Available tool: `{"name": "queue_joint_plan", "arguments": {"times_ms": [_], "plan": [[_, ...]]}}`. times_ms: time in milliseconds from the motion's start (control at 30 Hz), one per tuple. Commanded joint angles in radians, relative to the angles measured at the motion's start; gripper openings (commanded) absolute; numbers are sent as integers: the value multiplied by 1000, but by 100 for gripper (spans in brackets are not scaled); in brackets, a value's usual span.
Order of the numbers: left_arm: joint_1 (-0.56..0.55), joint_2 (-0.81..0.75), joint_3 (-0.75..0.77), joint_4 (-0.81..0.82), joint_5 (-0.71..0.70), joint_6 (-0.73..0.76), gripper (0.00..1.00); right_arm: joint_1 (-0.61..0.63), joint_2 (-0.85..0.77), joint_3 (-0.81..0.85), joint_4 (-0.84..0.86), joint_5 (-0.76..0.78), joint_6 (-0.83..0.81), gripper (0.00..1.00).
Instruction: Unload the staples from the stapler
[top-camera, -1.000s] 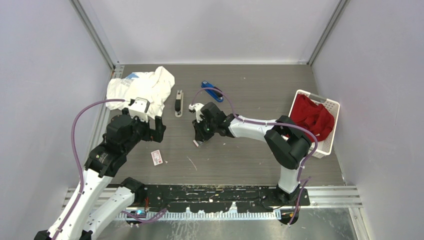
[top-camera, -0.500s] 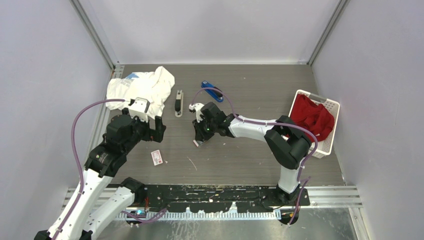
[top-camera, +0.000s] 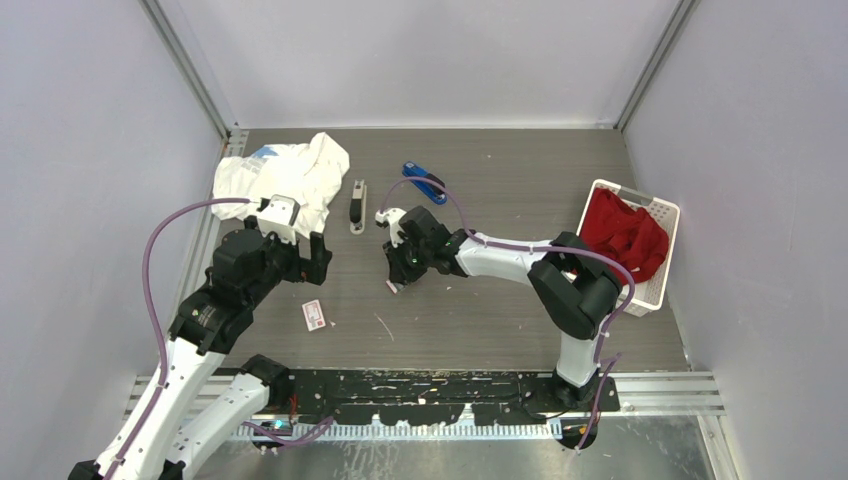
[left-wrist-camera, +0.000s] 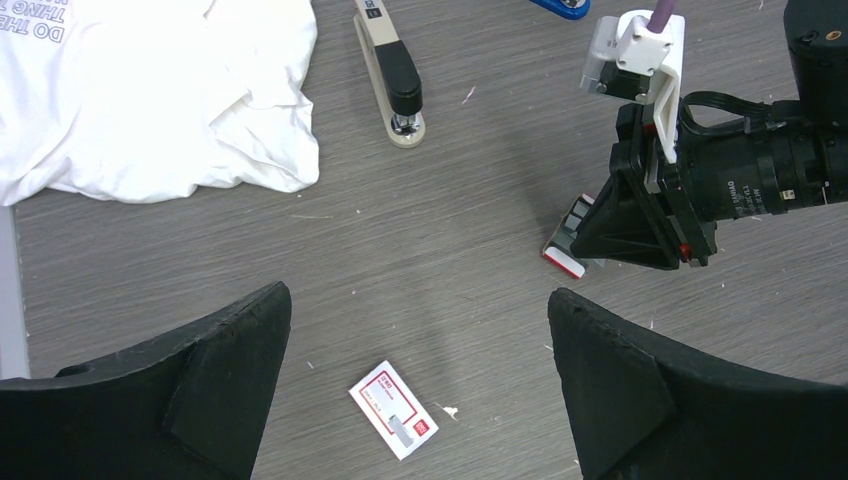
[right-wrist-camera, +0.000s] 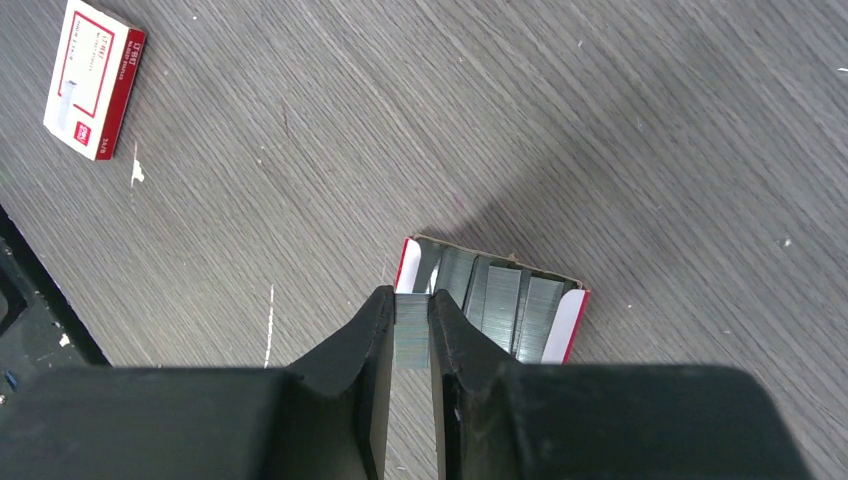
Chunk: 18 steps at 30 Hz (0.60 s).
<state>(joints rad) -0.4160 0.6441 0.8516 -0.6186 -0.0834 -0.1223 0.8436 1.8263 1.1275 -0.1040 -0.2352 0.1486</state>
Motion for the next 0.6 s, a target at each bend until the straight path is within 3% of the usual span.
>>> {"name": "queue_joint_plan", "arguments": {"times_ms": [0,567], "plan": [[9,-3,3,56,14,3,99,6,3,26,35,29,-19,14],[9,-3,2,56,15,3,99,6,18,38,26,56,-42,15]]}}
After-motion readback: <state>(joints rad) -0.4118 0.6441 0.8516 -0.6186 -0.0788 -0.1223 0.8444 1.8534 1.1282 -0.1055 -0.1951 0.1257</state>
